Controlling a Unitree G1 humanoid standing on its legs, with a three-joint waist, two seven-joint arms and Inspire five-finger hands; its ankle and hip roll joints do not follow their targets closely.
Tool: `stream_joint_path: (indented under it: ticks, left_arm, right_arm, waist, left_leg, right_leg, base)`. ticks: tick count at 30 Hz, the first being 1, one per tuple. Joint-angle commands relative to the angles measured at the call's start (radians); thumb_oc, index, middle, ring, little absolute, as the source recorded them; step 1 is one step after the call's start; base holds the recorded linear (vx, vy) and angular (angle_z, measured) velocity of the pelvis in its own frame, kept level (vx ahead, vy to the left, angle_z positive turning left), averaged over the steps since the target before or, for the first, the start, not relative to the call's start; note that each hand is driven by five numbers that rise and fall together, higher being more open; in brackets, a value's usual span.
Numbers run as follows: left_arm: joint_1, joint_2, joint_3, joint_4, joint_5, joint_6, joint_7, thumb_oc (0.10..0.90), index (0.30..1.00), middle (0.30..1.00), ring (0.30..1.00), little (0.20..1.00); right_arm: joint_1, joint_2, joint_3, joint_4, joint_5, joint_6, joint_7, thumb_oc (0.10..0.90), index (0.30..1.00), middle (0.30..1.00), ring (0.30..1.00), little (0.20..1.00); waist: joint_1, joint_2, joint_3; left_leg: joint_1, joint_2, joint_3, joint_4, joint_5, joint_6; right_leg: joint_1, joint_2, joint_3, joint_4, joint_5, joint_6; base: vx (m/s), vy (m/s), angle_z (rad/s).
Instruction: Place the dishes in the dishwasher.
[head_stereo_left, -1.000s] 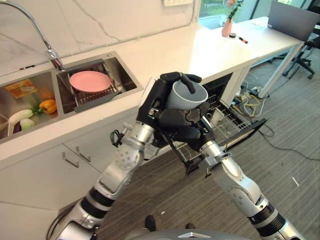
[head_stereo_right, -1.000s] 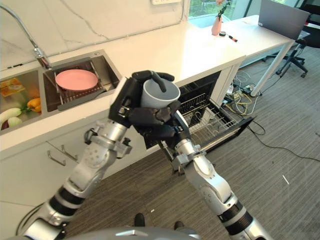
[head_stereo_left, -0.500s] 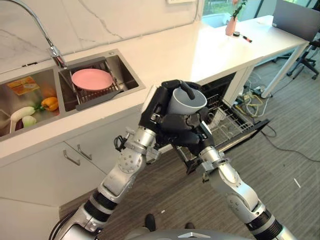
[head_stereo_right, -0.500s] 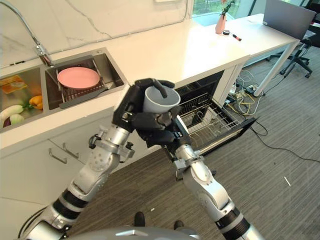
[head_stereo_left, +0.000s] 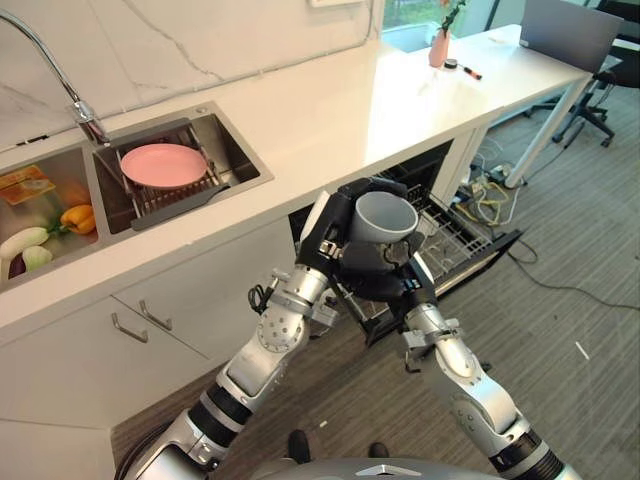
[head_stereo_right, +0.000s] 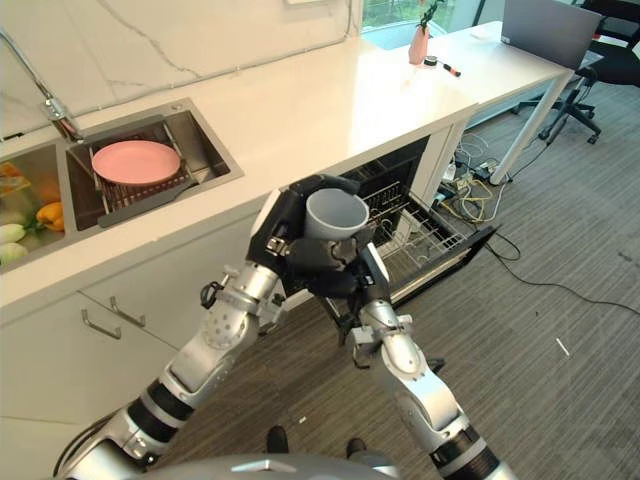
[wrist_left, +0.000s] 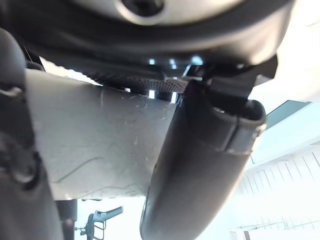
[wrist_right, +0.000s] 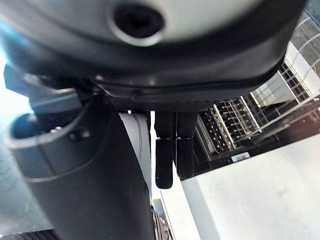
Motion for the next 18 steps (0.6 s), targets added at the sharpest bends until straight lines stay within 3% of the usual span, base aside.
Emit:
stream_joint_path:
  ticks: [1, 13, 15, 16, 18]
  left_arm:
    - [0.049, 0.035, 0.0, 0.075, -0.024, 0.018, 0.007, 0.8, 0.9, 0.9, 0.9, 0.9]
    - [0.182, 0.072, 0.123, 0.025, -0.088, 0.03, -0.044, 0.8, 0.9, 0.9, 0.9, 0.9]
    - [0.216, 0.081, 0.147, 0.034, -0.094, 0.037, -0.067, 0.8, 0.9, 0.9, 0.9, 0.9]
    - [0.255, 0.097, 0.176, 0.042, -0.102, 0.048, -0.103, 0.8, 0.9, 0.9, 0.9, 0.9]
    - [0.273, 0.103, 0.19, 0.044, -0.111, 0.054, -0.118, 0.8, 0.9, 0.9, 0.9, 0.9]
  right_arm:
    - [-0.158, 0.107, -0.297, -0.257, -0.065, -0.307, -0.08, 0.4, 0.3, 0.3, 0.3, 0.3]
    - [-0.129, 0.077, -0.473, -0.205, -0.26, -0.278, -0.162, 0.4, 0.3, 0.3, 0.3, 0.3]
    - [-0.126, 0.045, -0.489, -0.162, -0.303, -0.245, -0.141, 0.4, 0.3, 0.3, 0.3, 0.3]
    - [-0.113, -0.011, -0.504, -0.096, -0.311, -0.201, -0.101, 0.4, 0.3, 0.3, 0.3, 0.3]
    - [-0.114, -0.039, -0.507, -0.067, -0.318, -0.185, -0.076, 0.4, 0.3, 0.3, 0.3, 0.3]
  waist:
    - [0.007, -0.004, -0.054]
    - [0.023, -0.005, -0.053]
    - [0.029, -0.008, -0.052]
    - [0.037, -0.015, -0.048]
    - [0.04, -0.017, -0.047]
  left_leg:
    - [0.093, 0.022, 0.009, 0.006, -0.099, -0.044]
    - [0.097, 0.021, 0.0, 0.006, -0.105, -0.042]
    - [0.097, 0.021, -0.002, 0.006, -0.105, -0.042]
    - [0.094, 0.02, -0.005, 0.006, -0.103, -0.042]
    - [0.092, 0.018, -0.006, 0.006, -0.102, -0.042]
  right_leg:
    - [-0.016, 0.029, -0.027, 0.011, 0.01, 0.045]
    - [-0.008, 0.025, -0.037, 0.011, 0.003, 0.046]
    - [-0.007, 0.024, -0.039, 0.011, 0.003, 0.046]
    - [-0.009, 0.023, -0.042, 0.011, 0.005, 0.048]
    - [-0.011, 0.023, -0.043, 0.011, 0.006, 0.048]
  base:
    - [0.0, 0.0, 0.0]
    - [0.0, 0.0, 0.0]
    - [0.0, 0.0, 0.0]
    - [0.0, 0.0, 0.0]
    - [-0.02, 0.0, 0.0]
